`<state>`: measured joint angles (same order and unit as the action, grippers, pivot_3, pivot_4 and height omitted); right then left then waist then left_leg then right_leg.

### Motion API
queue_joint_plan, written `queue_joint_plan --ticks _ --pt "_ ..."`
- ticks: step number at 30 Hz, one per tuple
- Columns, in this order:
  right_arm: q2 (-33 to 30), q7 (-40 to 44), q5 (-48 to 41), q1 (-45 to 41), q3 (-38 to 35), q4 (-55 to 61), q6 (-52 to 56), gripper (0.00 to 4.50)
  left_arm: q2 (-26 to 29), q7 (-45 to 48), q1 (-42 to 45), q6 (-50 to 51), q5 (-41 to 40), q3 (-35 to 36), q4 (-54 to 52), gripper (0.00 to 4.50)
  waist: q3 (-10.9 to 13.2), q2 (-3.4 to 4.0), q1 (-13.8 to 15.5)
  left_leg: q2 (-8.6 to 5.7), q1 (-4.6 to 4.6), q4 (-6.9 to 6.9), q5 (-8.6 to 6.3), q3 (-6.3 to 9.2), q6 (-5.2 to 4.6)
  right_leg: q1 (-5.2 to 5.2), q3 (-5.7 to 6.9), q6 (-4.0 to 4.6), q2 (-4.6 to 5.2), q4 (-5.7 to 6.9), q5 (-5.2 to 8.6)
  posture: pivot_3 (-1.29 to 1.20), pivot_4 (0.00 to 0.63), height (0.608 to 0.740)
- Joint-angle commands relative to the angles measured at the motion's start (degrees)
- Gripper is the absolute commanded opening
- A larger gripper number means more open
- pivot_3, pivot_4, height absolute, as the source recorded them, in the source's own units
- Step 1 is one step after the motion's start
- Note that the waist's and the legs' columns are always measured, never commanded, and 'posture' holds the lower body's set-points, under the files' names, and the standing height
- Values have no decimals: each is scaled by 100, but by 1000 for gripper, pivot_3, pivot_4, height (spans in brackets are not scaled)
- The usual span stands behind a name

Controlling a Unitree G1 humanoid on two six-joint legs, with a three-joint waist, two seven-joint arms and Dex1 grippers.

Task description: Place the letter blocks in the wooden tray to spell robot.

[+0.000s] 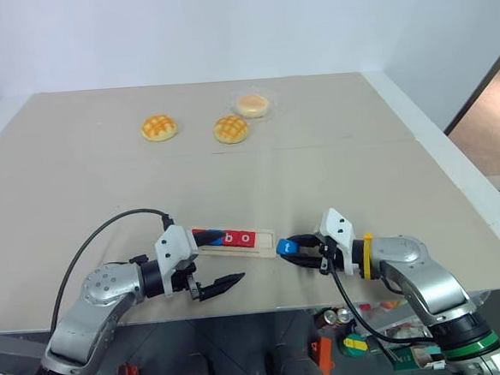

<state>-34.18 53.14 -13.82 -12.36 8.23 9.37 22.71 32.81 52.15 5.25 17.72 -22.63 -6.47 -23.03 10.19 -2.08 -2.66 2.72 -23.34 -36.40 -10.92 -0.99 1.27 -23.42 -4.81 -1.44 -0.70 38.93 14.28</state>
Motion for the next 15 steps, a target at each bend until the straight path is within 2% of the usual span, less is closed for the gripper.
queue_joint_plan --ticks 1,5,8,15 --pt "-19 -273 -5 143 -172 146 216 1243 14 9 75 -112 0 46 -64 4500 0 0 -1 0 0 0 0 -1 0 0 -1 0 0 0 0 0 150 740" --pt "-8 -649 -72 185 -361 478 459 1242 2 -6 74 -120 15 51 -60 4500 1 0 0 -1 -1 0 0 -2 0 -1 -3 0 2 -3 0 0 150 740" --pt "-71 -568 -176 -117 -442 481 505 1242 -11 -28 73 -113 3 74 -28 4500 4 0 -2 -1 -2 0 0 -7 0 -2 -6 0 3 -6 0 0 150 740" --pt "-214 191 -241 -1175 116 353 633 1242 -73 -144 47 -272 28 256 311 4500 7 -1 -21 2 -3 12 0 -12 0 -13 -5 3 -2 -5 1 0 150 740"
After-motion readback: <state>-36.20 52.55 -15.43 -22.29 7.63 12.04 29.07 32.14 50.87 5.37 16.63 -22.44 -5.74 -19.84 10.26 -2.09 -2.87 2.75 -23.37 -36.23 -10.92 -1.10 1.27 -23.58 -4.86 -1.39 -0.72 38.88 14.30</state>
